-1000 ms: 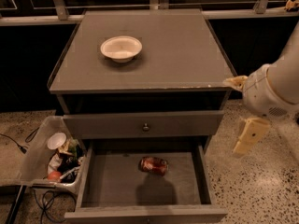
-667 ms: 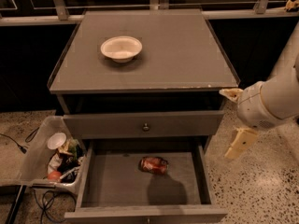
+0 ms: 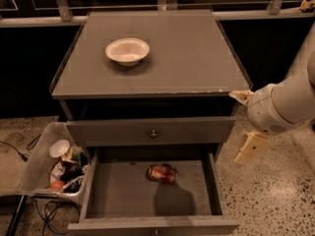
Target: Pick coke can from middle drawer and place on counter
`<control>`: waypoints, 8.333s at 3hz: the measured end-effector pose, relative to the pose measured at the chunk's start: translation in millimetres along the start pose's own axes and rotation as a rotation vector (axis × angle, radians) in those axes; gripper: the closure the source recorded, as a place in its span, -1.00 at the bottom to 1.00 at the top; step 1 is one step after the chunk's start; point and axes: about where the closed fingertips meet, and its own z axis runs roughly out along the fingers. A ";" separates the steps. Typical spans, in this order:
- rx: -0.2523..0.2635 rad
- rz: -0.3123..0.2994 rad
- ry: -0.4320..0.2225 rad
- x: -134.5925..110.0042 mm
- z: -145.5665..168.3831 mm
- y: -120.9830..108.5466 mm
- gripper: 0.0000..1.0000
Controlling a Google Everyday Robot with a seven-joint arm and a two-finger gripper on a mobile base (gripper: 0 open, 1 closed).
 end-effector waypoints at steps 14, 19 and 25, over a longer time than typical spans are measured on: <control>-0.028 0.224 -0.361 68.1 407.3 52.7 -1.00; -0.059 0.221 -0.386 56.9 469.7 58.4 -0.18; 0.057 0.218 -0.371 72.6 316.3 59.8 1.00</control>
Offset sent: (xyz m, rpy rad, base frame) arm 0.0006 0.0592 -0.0962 0.1725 0.1884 0.0830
